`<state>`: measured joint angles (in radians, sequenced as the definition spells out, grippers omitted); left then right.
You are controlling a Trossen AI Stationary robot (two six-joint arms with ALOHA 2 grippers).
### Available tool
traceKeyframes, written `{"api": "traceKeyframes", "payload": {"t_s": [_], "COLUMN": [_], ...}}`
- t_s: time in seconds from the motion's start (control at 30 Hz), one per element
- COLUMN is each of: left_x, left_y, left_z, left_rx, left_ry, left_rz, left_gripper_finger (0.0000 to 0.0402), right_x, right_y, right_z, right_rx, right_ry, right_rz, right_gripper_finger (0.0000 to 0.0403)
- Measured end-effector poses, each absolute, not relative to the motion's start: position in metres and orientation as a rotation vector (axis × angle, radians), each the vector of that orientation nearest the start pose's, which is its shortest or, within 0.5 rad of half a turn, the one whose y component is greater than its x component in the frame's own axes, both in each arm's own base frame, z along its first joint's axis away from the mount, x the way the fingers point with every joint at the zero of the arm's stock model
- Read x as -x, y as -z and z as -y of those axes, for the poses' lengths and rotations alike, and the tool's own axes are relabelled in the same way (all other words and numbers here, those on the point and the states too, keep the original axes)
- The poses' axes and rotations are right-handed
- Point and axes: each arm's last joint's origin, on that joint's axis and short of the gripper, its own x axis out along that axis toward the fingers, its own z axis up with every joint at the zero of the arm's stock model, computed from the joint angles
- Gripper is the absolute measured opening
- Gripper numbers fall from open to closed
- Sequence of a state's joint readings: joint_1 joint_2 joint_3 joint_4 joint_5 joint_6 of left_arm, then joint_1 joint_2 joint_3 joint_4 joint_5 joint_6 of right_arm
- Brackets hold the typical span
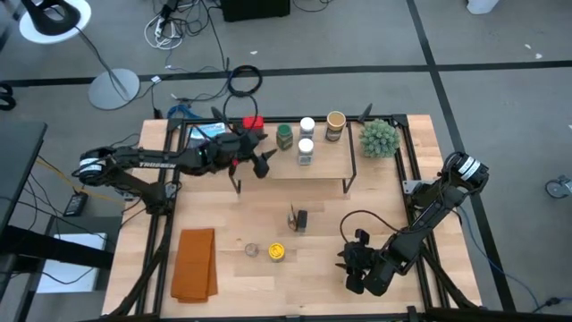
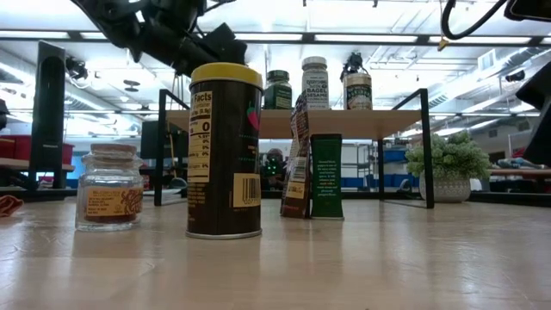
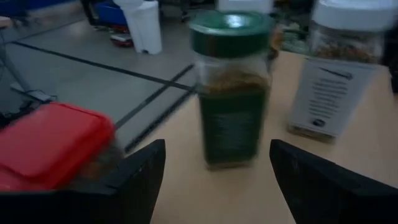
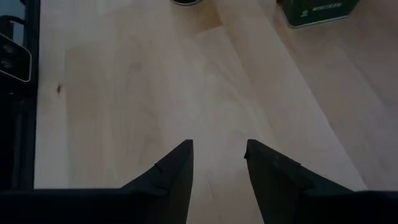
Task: Shelf spices
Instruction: Put the green seasoning bottle on the shelf
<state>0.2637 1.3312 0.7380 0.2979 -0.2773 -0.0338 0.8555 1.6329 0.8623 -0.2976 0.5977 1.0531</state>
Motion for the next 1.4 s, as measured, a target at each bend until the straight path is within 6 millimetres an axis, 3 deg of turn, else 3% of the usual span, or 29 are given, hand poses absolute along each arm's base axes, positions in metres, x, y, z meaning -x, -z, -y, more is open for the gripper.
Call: {"api": "traceKeyframes", "payload": {"t_s": [0.17, 0.3, 0.57, 0.87, 1.17, 1.4], "left_x": [-0.273, -0.274, -0.274, -0.273, -0.273, -0.278], "left_y": [-0.246, -0.246, -0.246, -0.246, -0.246, -0.272], "left_z": [-0.085, -0.082, -0.081, -0.086, -0.086, -0.086], "left_rx": [0.029, 0.005, -0.022, -0.020, -0.029, -0.138], "left_ry": [-0.551, -0.512, -0.499, -0.515, -0.487, -0.435], "left_rz": [-0.274, -0.285, -0.292, -0.289, -0.354, -0.524], "left_gripper_finger": [0.0286, 0.0255, 0.0154, 0.0012, 0.0002, 0.0001], "right_x": [-0.208, -0.208, -0.208, -0.208, -0.207, -0.207], "right_y": [-0.159, -0.159, -0.159, -0.159, -0.159, -0.159], "right_z": [-0.213, -0.213, -0.212, -0.212, -0.211, -0.210], "right_rx": [-0.269, -0.262, -0.263, -0.253, -0.243, -0.230], "right_ry": [0.217, 0.225, 0.229, 0.239, 0.245, 0.262], "right_rz": [-0.775, -0.771, -0.767, -0.753, -0.757, -0.741], "right_gripper_finger": [0.0149, 0.0149, 0.0149, 0.0149, 0.0149, 0.0149]}}
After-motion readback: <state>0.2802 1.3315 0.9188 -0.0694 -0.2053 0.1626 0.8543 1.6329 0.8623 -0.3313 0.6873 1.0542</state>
